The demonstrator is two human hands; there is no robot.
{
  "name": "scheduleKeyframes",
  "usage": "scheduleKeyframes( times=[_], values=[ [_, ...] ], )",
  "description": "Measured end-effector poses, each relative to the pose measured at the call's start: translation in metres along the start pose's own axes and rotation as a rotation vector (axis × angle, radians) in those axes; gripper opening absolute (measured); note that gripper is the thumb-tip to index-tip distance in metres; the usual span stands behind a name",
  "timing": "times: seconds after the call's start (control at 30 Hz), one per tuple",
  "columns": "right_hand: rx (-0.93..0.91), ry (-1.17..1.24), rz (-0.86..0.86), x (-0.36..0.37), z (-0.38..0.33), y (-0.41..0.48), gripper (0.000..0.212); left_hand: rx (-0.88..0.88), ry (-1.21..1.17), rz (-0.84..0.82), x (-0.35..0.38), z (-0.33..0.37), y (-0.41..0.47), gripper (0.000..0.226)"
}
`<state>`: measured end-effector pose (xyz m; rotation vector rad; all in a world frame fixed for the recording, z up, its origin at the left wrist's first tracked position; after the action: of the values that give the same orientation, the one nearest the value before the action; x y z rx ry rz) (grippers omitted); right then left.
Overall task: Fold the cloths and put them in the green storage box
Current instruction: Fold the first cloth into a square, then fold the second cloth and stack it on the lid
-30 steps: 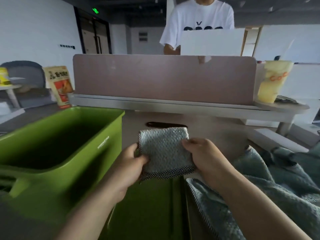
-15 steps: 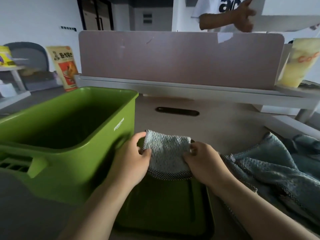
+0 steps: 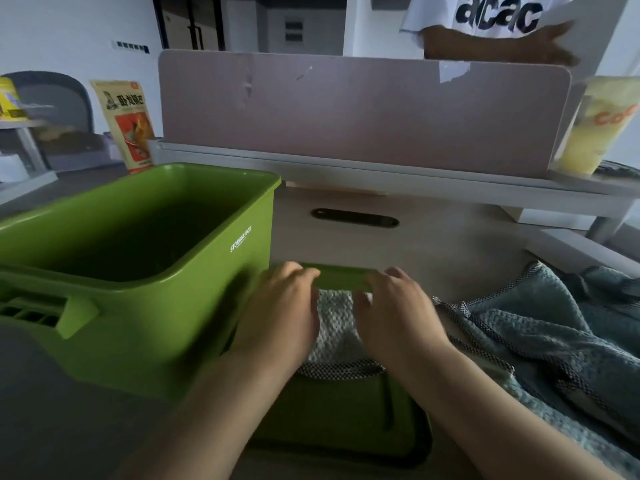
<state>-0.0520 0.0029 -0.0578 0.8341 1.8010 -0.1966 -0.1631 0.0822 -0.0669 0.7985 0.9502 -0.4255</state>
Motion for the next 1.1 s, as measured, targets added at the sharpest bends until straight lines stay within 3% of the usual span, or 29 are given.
scheduleKeyframes(
  times=[0.1, 0.2, 0.5, 0.67, 0.8, 0.9, 1.1],
  values=[
    [-0.152, -0.037, -0.171, 0.031, -0.008, 0.002, 0.041, 0.117, 0.156, -0.18, 0.023, -0.011, 0.002, 0.045],
    [-0.151, -0.21, -0.286, 0.052, -0.001, 0.0, 0.055, 0.046, 0.185, -0.392, 0.038, -0.028, -0.005, 0.052],
    [0.034, -0.328, -0.331, 0.058, 0.013, 0.001, 0.064, 0.091, 0.344, -0.548, 0.056, -0.047, -0.004, 0.061],
    [0.156, -0.406, -0.23, 0.046, 0.019, 0.0, 0.08, 0.009, 0.406, -0.504, 0.032, -0.026, -0.009, 0.073],
    [0.131, -0.324, -0.117, 0.008, 0.039, -0.001, 0.069, 0.087, 0.534, -0.331, 0.015, -0.003, -0.004, 0.066],
    [0.202, -0.314, -0.061, -0.026, 0.07, -0.005, 0.052, 0.185, 0.354, -0.191, 0.013, 0.036, -0.006, 0.053],
    [0.462, -0.303, -0.093, -0.068, 0.129, -0.031, 0.039, 0.311, 0.058, -0.141, 0.045, 0.12, -0.004, 0.035]
  ],
)
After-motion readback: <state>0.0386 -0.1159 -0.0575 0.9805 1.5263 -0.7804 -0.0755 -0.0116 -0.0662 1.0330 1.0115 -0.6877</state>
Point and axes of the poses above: each hand's wrist, its own y-axis towards the middle knuckle, its own x-axis out of the palm, z = x × y, the point moved 3 cm from there along y, towards the middle knuckle, and after that the axes turned 7 degrees about x, right-handed, at the moved point
